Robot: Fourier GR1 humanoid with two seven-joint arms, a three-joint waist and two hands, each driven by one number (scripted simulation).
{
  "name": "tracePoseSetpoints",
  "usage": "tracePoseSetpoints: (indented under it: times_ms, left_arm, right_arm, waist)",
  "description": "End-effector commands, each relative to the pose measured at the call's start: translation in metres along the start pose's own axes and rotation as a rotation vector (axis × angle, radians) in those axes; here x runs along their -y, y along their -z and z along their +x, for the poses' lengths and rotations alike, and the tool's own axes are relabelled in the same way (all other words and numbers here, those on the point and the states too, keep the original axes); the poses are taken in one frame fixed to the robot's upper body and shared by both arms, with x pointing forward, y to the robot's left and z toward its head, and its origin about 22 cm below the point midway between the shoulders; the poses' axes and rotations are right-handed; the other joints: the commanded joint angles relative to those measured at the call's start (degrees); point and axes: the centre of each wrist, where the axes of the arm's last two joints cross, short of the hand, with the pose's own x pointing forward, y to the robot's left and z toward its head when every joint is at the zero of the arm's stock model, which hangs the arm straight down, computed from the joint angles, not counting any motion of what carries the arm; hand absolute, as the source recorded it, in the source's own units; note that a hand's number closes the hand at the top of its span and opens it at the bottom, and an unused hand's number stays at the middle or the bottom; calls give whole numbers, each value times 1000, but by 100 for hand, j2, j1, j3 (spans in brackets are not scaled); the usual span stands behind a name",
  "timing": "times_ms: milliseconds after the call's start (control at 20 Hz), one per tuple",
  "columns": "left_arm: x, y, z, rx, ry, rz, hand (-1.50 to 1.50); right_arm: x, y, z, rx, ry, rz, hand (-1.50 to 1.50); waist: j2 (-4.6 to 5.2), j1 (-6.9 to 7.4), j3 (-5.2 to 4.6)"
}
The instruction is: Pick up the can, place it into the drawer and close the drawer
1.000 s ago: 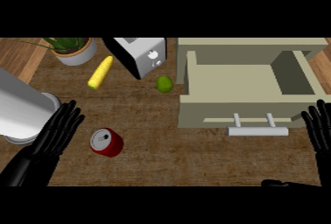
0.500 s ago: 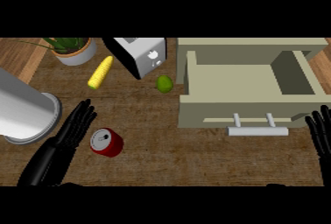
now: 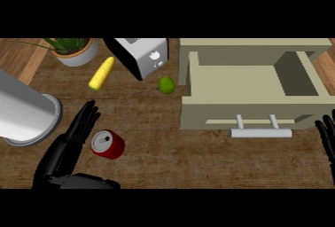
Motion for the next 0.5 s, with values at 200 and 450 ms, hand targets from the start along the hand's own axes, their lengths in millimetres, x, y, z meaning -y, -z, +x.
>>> tracePoseSetpoints:
  times_ms: [200, 450]
  left_arm:
    - [-22, -16, -30, -13, 10, 22, -150]
    - [-28, -9, -48, -30, 35, 47, -150]
  right_arm:
    - [-22, -1, -12, -9, -2, -2, -150]
    - [-24, 22, -5, 3, 14, 0, -150]
  waist:
    - [0, 16, 0]
    - [3, 25, 0]
